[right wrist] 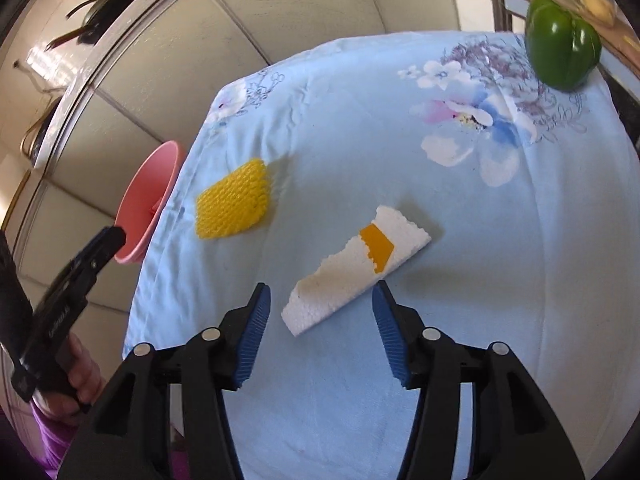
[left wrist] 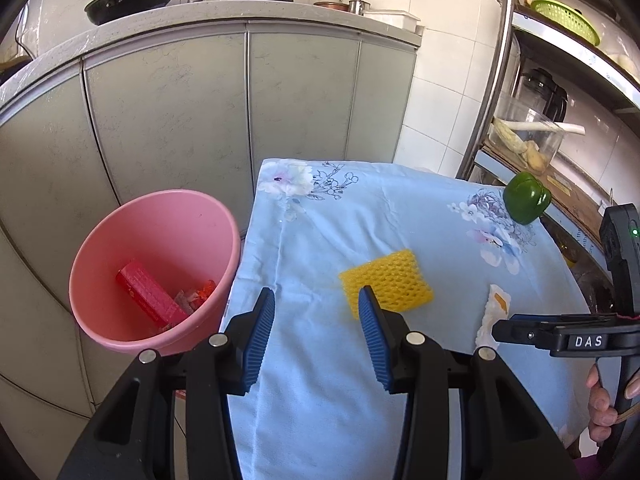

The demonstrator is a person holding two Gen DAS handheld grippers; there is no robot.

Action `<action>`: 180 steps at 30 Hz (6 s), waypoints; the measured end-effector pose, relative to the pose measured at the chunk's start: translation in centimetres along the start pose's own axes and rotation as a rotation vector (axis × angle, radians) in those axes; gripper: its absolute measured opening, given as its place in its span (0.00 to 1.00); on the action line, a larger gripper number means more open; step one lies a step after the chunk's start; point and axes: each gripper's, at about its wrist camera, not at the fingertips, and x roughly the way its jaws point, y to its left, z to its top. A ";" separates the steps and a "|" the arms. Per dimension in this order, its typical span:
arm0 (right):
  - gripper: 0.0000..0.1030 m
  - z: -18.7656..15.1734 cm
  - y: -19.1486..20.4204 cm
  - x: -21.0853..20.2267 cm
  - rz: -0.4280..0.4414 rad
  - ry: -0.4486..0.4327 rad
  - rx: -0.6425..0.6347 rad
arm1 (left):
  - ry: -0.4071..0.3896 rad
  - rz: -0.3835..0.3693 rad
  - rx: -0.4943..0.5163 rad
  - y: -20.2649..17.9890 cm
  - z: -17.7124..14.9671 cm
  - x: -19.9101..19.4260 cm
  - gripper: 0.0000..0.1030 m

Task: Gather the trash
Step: 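Move the left tool to the yellow foam net while the right tool approaches the white foam, then grasp the yellow foam net with the left tool while the right tool grasps the white foam, then carry the foam net and white foam with both tools over the pink bin, then open both tools to drop the foam net and white foam into the bin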

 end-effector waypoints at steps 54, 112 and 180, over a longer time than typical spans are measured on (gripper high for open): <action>0.35 -1.9 -3.7 -1.9 -0.142 -0.092 -0.287 | 0.302 -0.120 0.028 -5.0 -1.6 5.1 0.12; 0.27 1.5 8.5 -2.5 -0.008 -0.234 -0.536 | 0.033 0.012 -0.056 -1.3 1.8 0.0 0.09; 0.51 5.6 22.8 6.0 0.133 -0.230 -0.742 | -0.075 0.353 -0.330 11.1 3.0 -0.4 0.25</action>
